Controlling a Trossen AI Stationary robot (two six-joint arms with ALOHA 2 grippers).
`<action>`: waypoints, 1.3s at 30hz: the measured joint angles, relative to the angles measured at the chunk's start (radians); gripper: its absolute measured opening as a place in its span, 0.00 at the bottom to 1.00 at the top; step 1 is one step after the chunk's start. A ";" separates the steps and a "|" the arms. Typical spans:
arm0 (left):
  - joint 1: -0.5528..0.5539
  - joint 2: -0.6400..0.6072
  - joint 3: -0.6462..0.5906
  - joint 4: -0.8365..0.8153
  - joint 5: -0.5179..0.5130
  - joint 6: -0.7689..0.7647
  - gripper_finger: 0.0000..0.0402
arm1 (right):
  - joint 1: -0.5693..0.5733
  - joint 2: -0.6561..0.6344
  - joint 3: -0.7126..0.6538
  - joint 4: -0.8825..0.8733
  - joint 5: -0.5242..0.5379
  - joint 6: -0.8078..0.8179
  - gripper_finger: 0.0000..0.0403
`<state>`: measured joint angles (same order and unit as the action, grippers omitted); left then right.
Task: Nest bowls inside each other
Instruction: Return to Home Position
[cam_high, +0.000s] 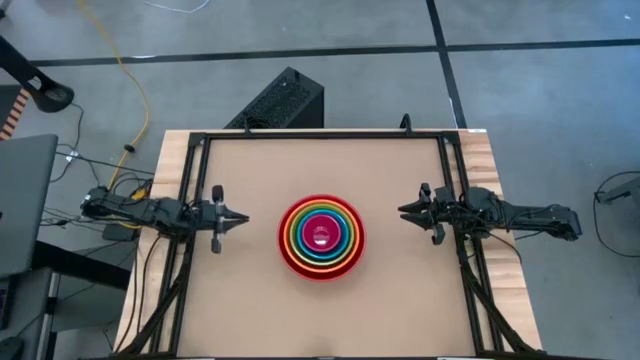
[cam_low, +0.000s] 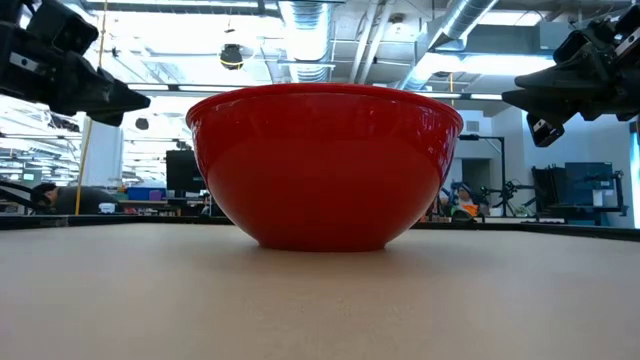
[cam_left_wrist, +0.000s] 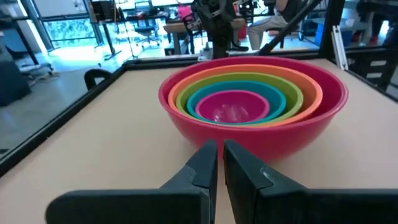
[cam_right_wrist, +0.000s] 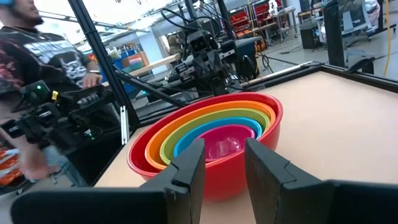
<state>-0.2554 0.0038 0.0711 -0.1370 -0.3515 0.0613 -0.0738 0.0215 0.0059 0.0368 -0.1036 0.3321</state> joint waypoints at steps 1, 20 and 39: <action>0.000 0.000 0.000 0.000 0.000 -0.006 0.05 | 0.000 0.000 0.000 0.000 0.000 0.000 0.29; 0.000 0.003 0.000 -0.001 0.003 -0.020 0.05 | 0.000 0.000 0.000 0.000 0.000 0.000 0.29; 0.000 0.003 -0.001 -0.001 0.004 -0.020 0.05 | 0.000 0.000 0.000 0.001 0.000 0.000 0.29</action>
<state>-0.2554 0.0067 0.0704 -0.1379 -0.3479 0.0408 -0.0738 0.0216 0.0059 0.0376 -0.1036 0.3322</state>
